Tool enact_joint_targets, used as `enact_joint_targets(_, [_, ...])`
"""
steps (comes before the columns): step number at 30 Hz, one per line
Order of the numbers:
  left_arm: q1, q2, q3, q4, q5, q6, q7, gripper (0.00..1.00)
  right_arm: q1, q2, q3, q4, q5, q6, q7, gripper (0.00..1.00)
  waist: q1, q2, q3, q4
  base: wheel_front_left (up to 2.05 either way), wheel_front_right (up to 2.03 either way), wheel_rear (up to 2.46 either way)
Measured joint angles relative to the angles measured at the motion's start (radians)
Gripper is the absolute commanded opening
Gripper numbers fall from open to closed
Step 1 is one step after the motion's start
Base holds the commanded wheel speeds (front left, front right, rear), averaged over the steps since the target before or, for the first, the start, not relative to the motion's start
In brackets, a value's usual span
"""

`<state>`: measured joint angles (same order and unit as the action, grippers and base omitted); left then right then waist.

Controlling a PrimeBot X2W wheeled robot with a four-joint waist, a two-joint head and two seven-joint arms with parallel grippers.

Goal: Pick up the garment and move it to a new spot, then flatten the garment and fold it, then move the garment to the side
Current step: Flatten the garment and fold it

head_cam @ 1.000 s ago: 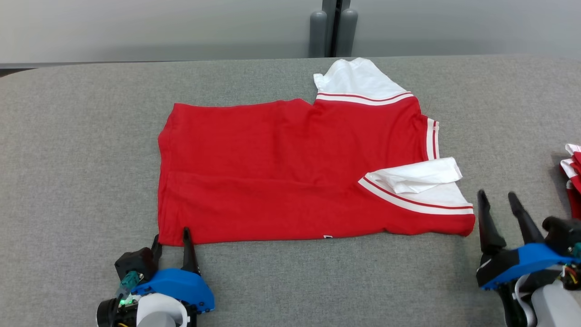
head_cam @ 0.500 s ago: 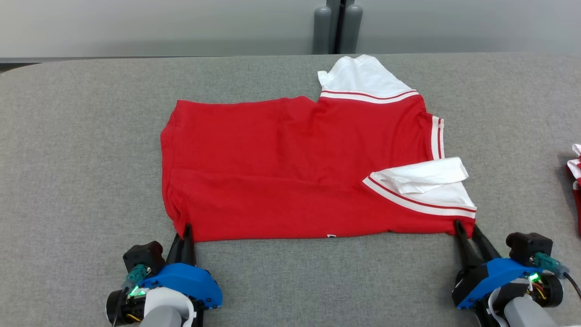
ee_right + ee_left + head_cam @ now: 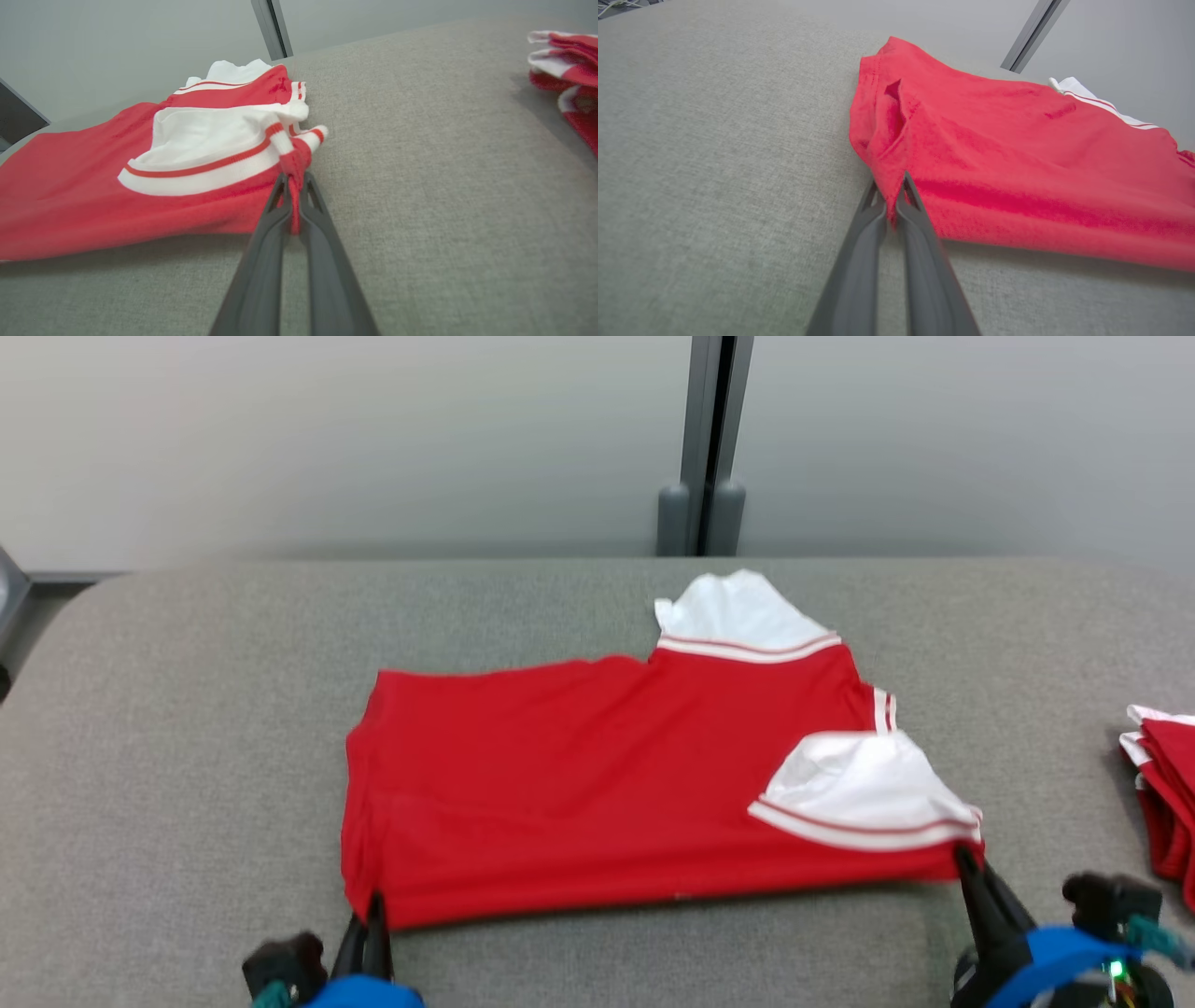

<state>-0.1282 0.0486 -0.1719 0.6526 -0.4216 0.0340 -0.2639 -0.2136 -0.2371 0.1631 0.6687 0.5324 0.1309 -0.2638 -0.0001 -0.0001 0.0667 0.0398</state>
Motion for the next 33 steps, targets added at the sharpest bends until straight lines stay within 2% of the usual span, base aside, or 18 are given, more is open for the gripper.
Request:
enact_joint_targets(5, [0.1, -0.001, -0.009, -0.002, -0.023, -0.004, 0.001, 0.0, 0.112, -0.015, 0.013, -0.012, 0.029, 0.0, 0.001, 0.0, -0.0002, 0.0, -0.059, -0.016, 0.0, 0.0, 0.0])
enact_joint_targets(6, [0.112, -0.001, -0.015, 0.001, -0.031, -0.003, 0.001, 0.21, 0.127, -0.017, 0.012, -0.011, 0.037, 0.0, 0.001, 0.0, -0.0001, 0.0, -0.064, -0.018, 0.0, 0.0, 0.0])
enact_joint_targets(7, [0.122, -0.001, -0.022, 0.005, -0.039, 0.0, 0.001, 0.6, 0.137, -0.017, 0.012, -0.009, 0.042, 0.0, 0.002, 0.0, -0.0001, 0.0, -0.066, -0.02, 0.0, 0.0, 0.0])
enact_joint_targets(8, [0.128, -0.002, -0.026, 0.008, -0.043, 0.001, 0.001, 0.6, 0.143, -0.017, 0.011, -0.005, 0.043, 0.0, 0.002, 0.0, -0.0001, -0.0001, -0.064, -0.02, 0.0, 0.0, 0.0])
enact_joint_targets(9, [0.129, -0.002, -0.029, 0.008, -0.044, 0.001, 0.001, 1.0, 0.145, -0.017, 0.005, -0.005, 0.044, 0.0, 0.002, 0.05, -0.0002, -0.0001, -0.058, -0.02, 0.0, 0.0, 0.0])
enact_joint_targets(10, [0.128, -0.002, -0.028, 0.0, -0.044, 0.005, 0.001, 1.0, 0.145, -0.015, 0.002, -0.004, 0.046, 0.0, 0.002, 0.81, -0.0001, 0.0, -0.053, -0.019, 0.0, 0.0, 0.0])
enact_joint_targets(11, [0.127, -0.001, -0.027, -0.01, -0.043, 0.014, 0.001, 1.0, 0.145, -0.014, -0.003, -0.005, 0.048, 0.0, 0.002, 1.0, 0.0, 0.0, -0.045, -0.019, 0.0, 0.0, 0.0])
enact_joint_targets(16, [0.054, 0.002, 0.007, -0.069, 0.018, 0.035, 0.001, 1.0, 0.103, -0.018, -0.044, -0.045, 0.013, 0.0, 0.002, 1.0, 0.0001, 0.0001, 0.001, -0.015, 0.0, 0.0, 0.0])
enact_joint_targets(19, [-0.026, 0.017, 0.022, -0.069, 0.048, 0.025, 0.001, 1.0, 0.068, -0.016, -0.053, -0.072, -0.005, 0.0, 0.002, 1.0, 0.0002, 0.0001, 0.03, -0.015, 0.0, 0.0, 0.0])
enact_joint_targets(21, [-0.088, 0.047, 0.023, -0.036, 0.057, 0.013, 0.008, 1.0, 0.039, -0.015, -0.05, -0.086, -0.013, 0.0, 0.002, 1.0, 0.0002, 0.0002, 0.048, -0.018, 0.0, 0.0, 0.0])
enact_joint_targets(28, [-0.342, 0.144, 0.018, 0.059, 0.072, -0.021, 0.153, 1.0, -0.033, -0.002, -0.02, -0.119, -0.02, 0.0, 0.001, 1.0, 0.0003, 0.0003, 0.11, -0.037, 0.0, 0.0, 0.0])
enact_joint_targets(33, [-0.438, 0.179, 0.014, 0.143, 0.062, -0.054, 0.227, 1.0, -0.066, -0.001, 0.006, -0.129, -0.016, 0.0, 0.001, 1.0, 0.0003, 0.0003, 0.16, -0.06, 0.0, 0.0, 0.0])
